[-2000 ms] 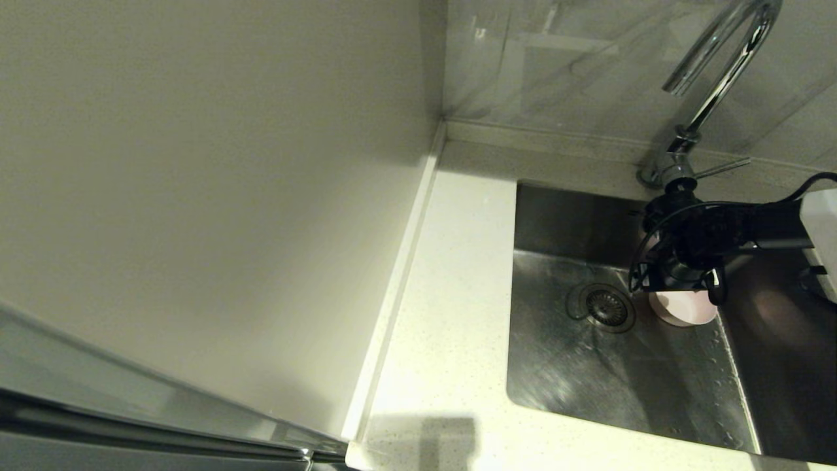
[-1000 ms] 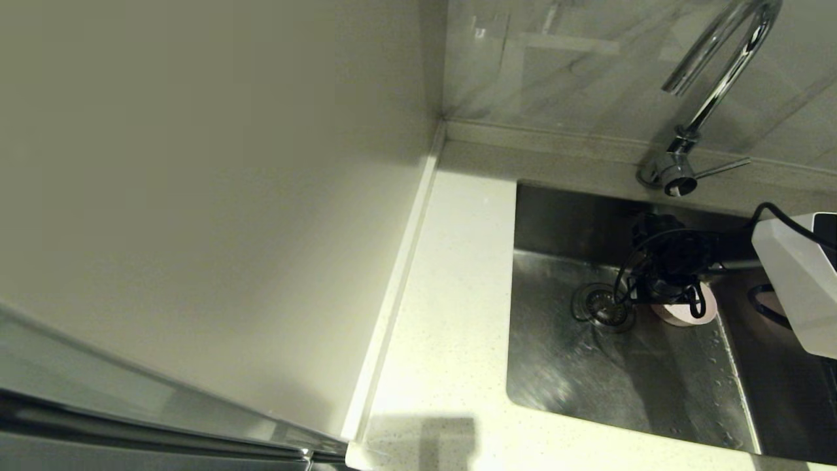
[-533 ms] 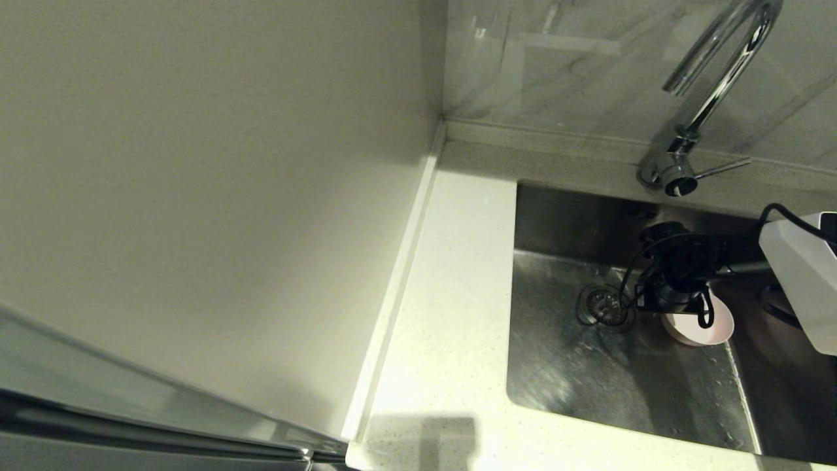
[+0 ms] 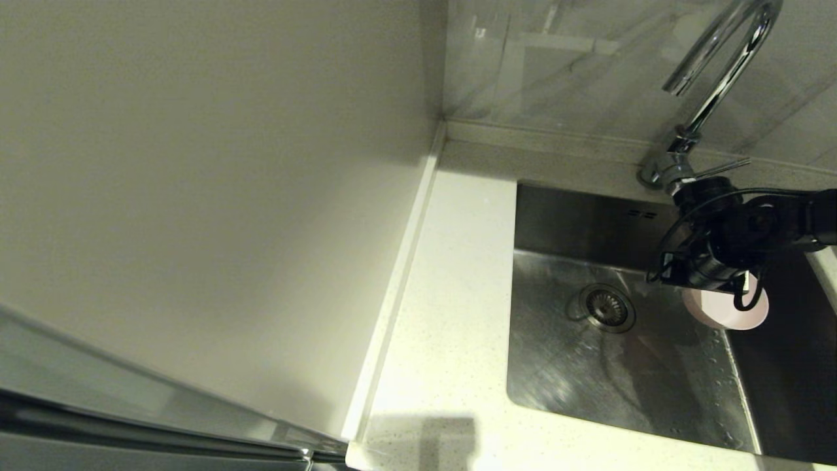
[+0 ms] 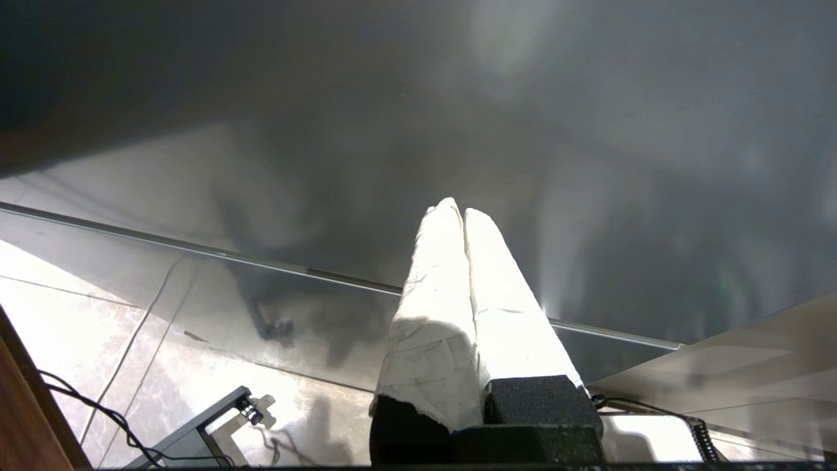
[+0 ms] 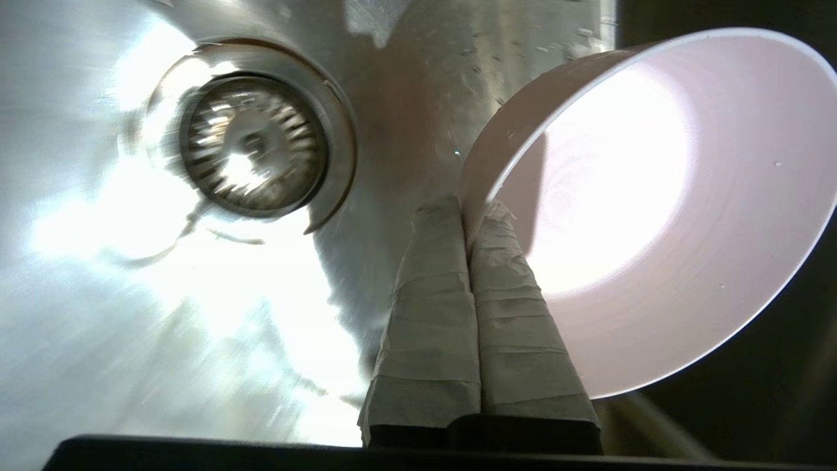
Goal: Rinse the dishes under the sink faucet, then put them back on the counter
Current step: Put a bowl back to the table from the sink
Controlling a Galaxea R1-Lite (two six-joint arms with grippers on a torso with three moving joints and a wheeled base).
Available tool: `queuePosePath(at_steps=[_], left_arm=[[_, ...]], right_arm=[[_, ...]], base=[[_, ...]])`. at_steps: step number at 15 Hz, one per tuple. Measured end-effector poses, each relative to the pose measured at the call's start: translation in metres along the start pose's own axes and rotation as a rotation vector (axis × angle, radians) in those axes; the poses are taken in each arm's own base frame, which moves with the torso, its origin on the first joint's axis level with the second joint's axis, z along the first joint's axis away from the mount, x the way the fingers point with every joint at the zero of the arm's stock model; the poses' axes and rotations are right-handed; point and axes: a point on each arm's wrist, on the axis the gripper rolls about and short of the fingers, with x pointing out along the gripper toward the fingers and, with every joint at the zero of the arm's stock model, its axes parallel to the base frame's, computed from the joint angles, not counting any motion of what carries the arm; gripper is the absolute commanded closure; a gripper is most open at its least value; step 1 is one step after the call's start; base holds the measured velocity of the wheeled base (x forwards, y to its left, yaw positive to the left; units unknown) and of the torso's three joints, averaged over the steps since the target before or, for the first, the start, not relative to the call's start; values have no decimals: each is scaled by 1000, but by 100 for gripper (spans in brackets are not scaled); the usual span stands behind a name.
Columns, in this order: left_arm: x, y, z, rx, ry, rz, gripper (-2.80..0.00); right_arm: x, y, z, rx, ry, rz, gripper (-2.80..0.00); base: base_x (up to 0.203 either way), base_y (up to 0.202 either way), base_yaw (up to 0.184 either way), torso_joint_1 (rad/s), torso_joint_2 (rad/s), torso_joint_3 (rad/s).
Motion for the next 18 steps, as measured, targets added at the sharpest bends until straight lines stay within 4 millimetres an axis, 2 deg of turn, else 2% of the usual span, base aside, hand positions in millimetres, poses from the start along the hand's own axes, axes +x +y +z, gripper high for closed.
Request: queuePosePath(at_steps=[3,6,9,12,14,18], left_arm=[[0,0,0,1,-1,0,0],[0,0,0,0,0,0,0],[0,0,0,0,0,0,0],[0,0,0,0,0,0,0],[0,0,0,0,0,0,0],[0,0,0,0,0,0,0]], right_arm=[[-65,-19,-5,94,-37,41,0],[-116,-27,-12,200,-4,123,0],[-162,-32,0,333,72,286,0],[-210,-42,17,483,237,526,0],[-233,-46,18,551,430,701,0],[-251,-54,17,651,832,1026,0]], base=[[0,0,0,0,0,0],[0,0,0,0,0,0],[0,0,0,0,0,0],[0,0,0,0,0,0],[0,0,0,0,0,0],[0,0,0,0,0,0]])
